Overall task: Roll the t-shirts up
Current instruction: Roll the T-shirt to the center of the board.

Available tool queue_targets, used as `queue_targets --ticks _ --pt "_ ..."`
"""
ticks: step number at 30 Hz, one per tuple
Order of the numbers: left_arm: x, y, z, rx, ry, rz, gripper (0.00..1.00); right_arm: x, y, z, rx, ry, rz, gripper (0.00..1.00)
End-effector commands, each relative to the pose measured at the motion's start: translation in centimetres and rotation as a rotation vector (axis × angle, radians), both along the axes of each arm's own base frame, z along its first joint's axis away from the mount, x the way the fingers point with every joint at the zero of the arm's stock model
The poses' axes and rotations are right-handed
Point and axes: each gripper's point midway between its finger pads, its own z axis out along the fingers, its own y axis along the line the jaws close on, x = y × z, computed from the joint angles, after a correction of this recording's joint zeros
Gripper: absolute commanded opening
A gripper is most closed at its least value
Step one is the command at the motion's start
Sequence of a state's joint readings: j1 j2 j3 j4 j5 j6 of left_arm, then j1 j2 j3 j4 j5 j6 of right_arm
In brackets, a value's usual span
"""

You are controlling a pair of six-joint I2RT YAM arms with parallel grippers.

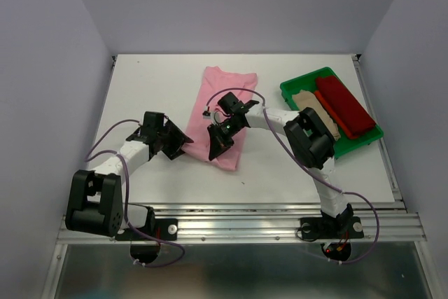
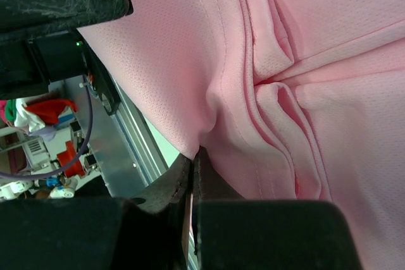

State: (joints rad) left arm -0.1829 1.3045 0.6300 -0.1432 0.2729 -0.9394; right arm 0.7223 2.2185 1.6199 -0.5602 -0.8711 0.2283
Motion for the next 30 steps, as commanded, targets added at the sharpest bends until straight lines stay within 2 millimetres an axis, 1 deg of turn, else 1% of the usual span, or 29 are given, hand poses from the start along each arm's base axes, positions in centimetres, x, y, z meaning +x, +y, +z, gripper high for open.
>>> queue_targets --ticks 1,3,4,5,6,7,8,10,11,12,13,14,15,16,17,18,20,21,22,23,25,26,27,28,29,30 --pt "1.0 0.0 0.6 -0.001 -0.049 -0.009 0.57 -0.1 0.4 1.8 0.040 -0.053 0.017 0.01" --pt "0.6 -0.2 0.0 -0.005 -0.029 -0.026 0.42 -0.1 0.4 1.8 0.037 -0.055 0.015 0.01" --pt "0.6 -0.3 -0.1 -0.007 -0.024 -0.030 0.38 0.0 0.4 1.8 0.037 -0.058 0.014 0.01" --pt "0.5 -0.3 -0.2 -0.008 -0.022 -0.036 0.26 0.0 0.4 1.9 0.037 -0.060 0.013 0.01" --pt "0.4 -0.4 -0.4 -0.010 -0.018 -0.041 0.17 0.1 0.3 1.9 0.032 -0.070 0.008 0.01" --pt "0.3 -0.3 -0.5 -0.007 -0.016 -0.043 0.01 0.4 0.3 1.9 0.022 -0.084 -0.001 0.03" --pt "0.2 -0.4 -0.5 -0.012 -0.012 -0.045 0.00 0.6 0.3 2.3 0.022 -0.102 -0.007 0.07" --pt "0.0 -0.3 -0.6 -0.012 -0.007 -0.045 0.00 1.2 0.2 2.7 0.010 -0.138 -0.027 0.19" --pt "-0.1 -0.3 -0.6 -0.014 0.000 -0.042 0.00 1.9 0.0 2.7 -0.019 -0.184 -0.053 0.37" --pt "-0.3 -0.2 -0.7 -0.014 0.007 -0.038 0.00 2.3 -0.1 3.8 -0.013 -0.219 -0.066 0.50" --pt "-0.3 -0.2 -0.6 -0.014 0.009 -0.036 0.00 2.3 0.0 4.3 -0.013 -0.255 -0.067 0.60" --pt "-0.6 0.0 -0.7 -0.008 0.021 -0.027 0.00 2.9 -0.4 4.2 -0.036 -0.302 -0.090 0.66" --pt "-0.7 0.1 -0.6 -0.004 0.026 -0.021 0.00 2.7 -0.5 4.5 -0.046 -0.334 -0.091 0.69" --pt "-0.7 0.3 -0.5 0.002 0.028 -0.016 0.00 3.1 -1.0 5.6 -0.045 -0.394 -0.101 0.71" --pt "-1.0 0.5 -0.5 0.009 0.039 -0.011 0.00 2.9 -1.5 4.9 -0.083 -0.435 -0.108 0.74" --pt "-1.0 0.6 -0.5 0.015 0.040 -0.007 0.00 2.6 -1.6 5.2 -0.086 -0.469 -0.111 0.75" --pt "-1.2 0.7 -0.4 0.016 0.041 -0.005 0.00 2.7 -2.8 5.7 -0.111 -0.561 -0.160 0.77" --pt "-1.3 0.8 -0.4 0.020 0.042 -0.003 0.00 2.3 -2.9 5.8 -0.122 -0.601 -0.168 0.77" --pt "-1.5 1.0 -0.5 0.022 0.050 -0.001 0.00 2.5 -3.1 7.0 -0.140 -0.706 -0.195 0.77" --pt "-1.6 1.0 -0.5 0.023 0.052 0.001 0.00 1.8 -4.1 5.6 -0.190 -0.735 -0.192 0.77" --pt "-1.7 1.2 -0.5 0.026 0.056 0.006 0.00 1.2 -5.0 5.5 -0.233 -0.823 -0.199 0.77" --pt "-1.8 1.3 -0.5 0.029 0.057 0.007 0.00 0.9 -4.9 5.6 -0.218 -0.867 -0.195 0.77" --pt "-2.0 1.4 -0.4 0.032 0.057 0.009 0.00 0.5 -5.2 6.4 -0.236 -0.939 -0.219 0.76" --pt "-2.0 1.6 -0.4 0.041 0.057 0.015 0.00 -0.1 -5.7 5.4 -0.250 -0.967 -0.205 0.75" --pt "-2.1 1.8 -0.4 0.049 0.057 0.017 0.00 -0.7 -5.7 5.9 -0.251 -1.017 -0.214 0.74" --pt "-2.2 1.9 -0.4 0.051 0.059 0.017 0.00 -1.4 -6.3 4.9 -0.264 -1.039 -0.183 0.74"
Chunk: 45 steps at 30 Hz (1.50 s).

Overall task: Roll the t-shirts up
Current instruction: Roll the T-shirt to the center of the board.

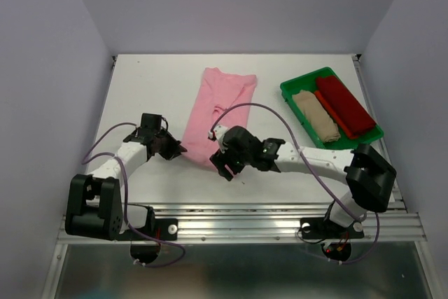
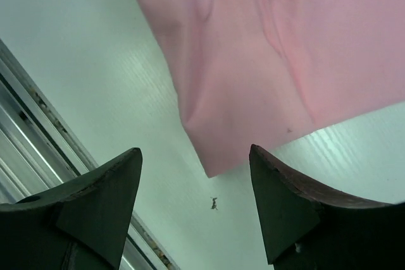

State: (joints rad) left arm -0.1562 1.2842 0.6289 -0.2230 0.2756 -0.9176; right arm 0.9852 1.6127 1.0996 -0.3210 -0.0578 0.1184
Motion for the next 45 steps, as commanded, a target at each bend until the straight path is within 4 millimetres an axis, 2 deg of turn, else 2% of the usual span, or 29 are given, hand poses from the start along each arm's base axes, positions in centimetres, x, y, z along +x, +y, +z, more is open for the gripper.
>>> queue_targets --ticks 1,3,6,7,8,10,13,17,22,26,27,28,29,32,36,41,45 --pt "-1.1 0.9 -0.1 0.035 0.010 0.009 0.00 1.2 -1.1 0.5 -0.041 -0.278 -0.050 0.73" --pt "-1.2 1.1 -0.4 0.036 0.016 0.011 0.00 1.0 -0.7 0.8 -0.037 -0.343 -0.051 0.74" --pt "-1.2 0.9 -0.5 0.027 0.020 0.008 0.00 -0.2 -0.1 -0.3 -0.083 -0.400 0.023 0.74" --pt "-1.1 0.9 -0.5 0.029 0.018 0.008 0.00 -0.7 0.0 -1.3 -0.117 -0.418 0.048 0.74" --pt "-1.0 0.9 -0.3 0.027 0.014 0.007 0.00 -0.1 -0.4 -1.7 -0.149 -0.441 0.027 0.74" --pt "-0.8 1.0 -0.1 0.031 0.009 0.010 0.00 -0.3 -0.1 -2.5 -0.186 -0.474 0.050 0.74" --pt "-0.7 1.0 0.0 0.036 0.003 0.007 0.00 0.2 0.3 -2.6 -0.188 -0.531 0.054 0.73" --pt "-0.7 1.0 -0.1 0.038 0.008 0.008 0.00 0.4 0.3 -4.1 -0.244 -0.562 0.075 0.69" --pt "-0.8 1.1 -0.2 0.040 0.013 0.006 0.00 1.1 -0.1 -5.2 -0.292 -0.609 0.077 0.56" --pt "-0.7 1.1 -0.1 0.041 0.010 0.009 0.00 1.4 -0.5 -6.0 -0.309 -0.628 0.065 0.41" --pt "-0.7 1.1 -0.1 0.041 0.008 0.007 0.00 1.5 -0.6 -6.0 -0.310 -0.634 0.055 0.32" --pt "-0.7 1.1 -0.1 0.041 0.010 0.009 0.00 1.5 -0.6 -6.0 -0.306 -0.633 0.052 0.26" --pt "-0.7 1.1 -0.1 0.042 0.008 0.010 0.00 1.5 -0.7 -6.1 -0.301 -0.633 0.046 0.15" --pt "-0.8 1.2 -0.3 0.043 0.016 0.011 0.00 1.4 -0.6 -5.9 -0.288 -0.627 0.040 0.01" --pt "-0.9 1.5 -0.4 0.055 0.029 0.018 0.00 0.4 -0.3 -5.2 -0.235 -0.580 0.056 0.01" --pt "-0.6 2.0 -0.1 0.075 0.038 0.033 0.00 -1.5 0.0 -5.5 -0.201 -0.460 0.091 0.01" --pt "-0.5 2.2 0.2 0.088 0.047 0.033 0.00 -3.3 1.2 -4.7 -0.133 -0.363 0.142 0.01"
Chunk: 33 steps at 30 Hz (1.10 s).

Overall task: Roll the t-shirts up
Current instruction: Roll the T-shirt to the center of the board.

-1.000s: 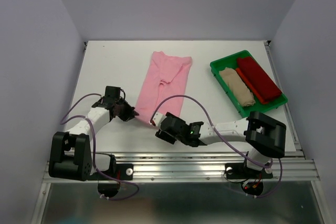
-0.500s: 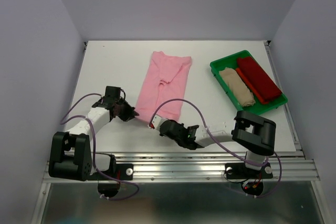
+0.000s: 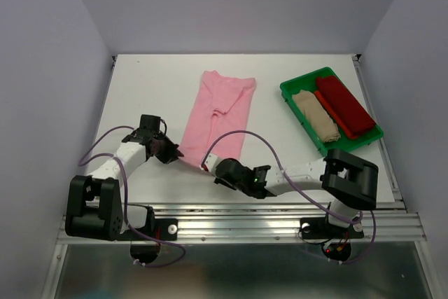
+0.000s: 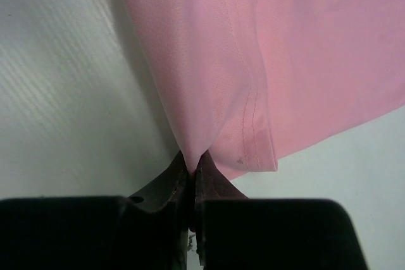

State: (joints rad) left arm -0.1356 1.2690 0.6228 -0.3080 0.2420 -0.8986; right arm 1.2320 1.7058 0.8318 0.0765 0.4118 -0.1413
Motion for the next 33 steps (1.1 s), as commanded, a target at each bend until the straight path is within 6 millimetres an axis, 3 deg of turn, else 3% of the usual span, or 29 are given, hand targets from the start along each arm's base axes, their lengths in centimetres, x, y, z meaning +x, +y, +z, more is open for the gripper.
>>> queue_targets --ticks 1,18,33 --pt "1.2 0.8 1.4 0.044 -0.025 0.011 0.00 -2.5 1.5 1.7 0.073 0.154 0.053 0.01" --pt "2.0 1.2 1.4 0.084 0.001 -0.018 0.00 -3.4 2.3 2.6 0.210 0.614 0.112 0.01" --pt "4.3 1.0 2.8 0.096 -0.031 -0.039 0.00 -3.5 2.2 4.0 0.314 0.828 0.119 0.01"
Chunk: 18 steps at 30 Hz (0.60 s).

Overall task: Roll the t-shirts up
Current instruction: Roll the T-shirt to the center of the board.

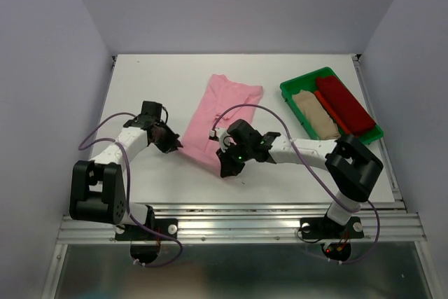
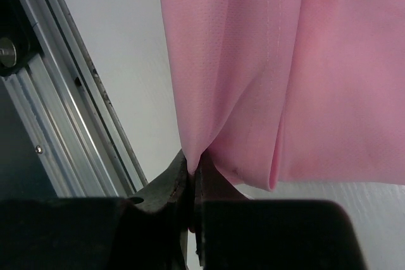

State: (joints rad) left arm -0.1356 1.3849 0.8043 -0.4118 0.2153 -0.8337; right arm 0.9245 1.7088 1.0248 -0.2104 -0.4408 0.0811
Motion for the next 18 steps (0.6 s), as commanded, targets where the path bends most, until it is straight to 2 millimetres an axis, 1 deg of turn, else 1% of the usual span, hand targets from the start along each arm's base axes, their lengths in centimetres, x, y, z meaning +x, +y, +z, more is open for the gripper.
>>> queue_targets --ticks 1,2,3,7,9,11,14,16,17,18 --pt "1.7 0.6 1.2 0.033 -0.051 0.001 0.00 -0.9 0.2 1.0 0.037 0.110 0.021 0.01" --pt "1.9 0.5 1.4 0.030 -0.058 -0.004 0.00 -0.6 0.0 1.0 0.041 0.121 0.012 0.01" --pt "1.9 0.3 1.4 0.026 -0.055 -0.013 0.00 -1.0 0.2 0.9 0.044 0.148 0.017 0.01" --pt "2.5 0.0 1.6 0.029 -0.061 -0.026 0.00 0.1 -0.1 1.2 0.071 0.221 -0.021 0.01" --pt "2.5 0.0 1.5 0.033 -0.055 -0.026 0.00 0.4 -0.2 1.5 0.088 0.255 -0.032 0.01" --pt "2.7 -0.1 1.4 0.035 -0.055 -0.023 0.00 0.5 -0.2 1.4 0.093 0.309 -0.044 0.01" --pt "3.1 -0.2 0.9 0.034 -0.044 -0.024 0.00 1.1 -0.4 1.7 0.117 0.363 -0.055 0.01" --pt "3.3 -0.4 0.8 0.032 -0.045 -0.027 0.00 0.7 -0.2 2.0 0.130 0.395 -0.040 0.01" --pt "3.4 -0.6 1.0 0.030 -0.049 -0.030 0.00 1.0 -0.4 2.0 0.133 0.406 -0.052 0.01" --pt "3.6 -0.6 0.9 0.032 -0.049 -0.031 0.00 0.9 -0.3 2.1 0.137 0.419 -0.048 0.01"
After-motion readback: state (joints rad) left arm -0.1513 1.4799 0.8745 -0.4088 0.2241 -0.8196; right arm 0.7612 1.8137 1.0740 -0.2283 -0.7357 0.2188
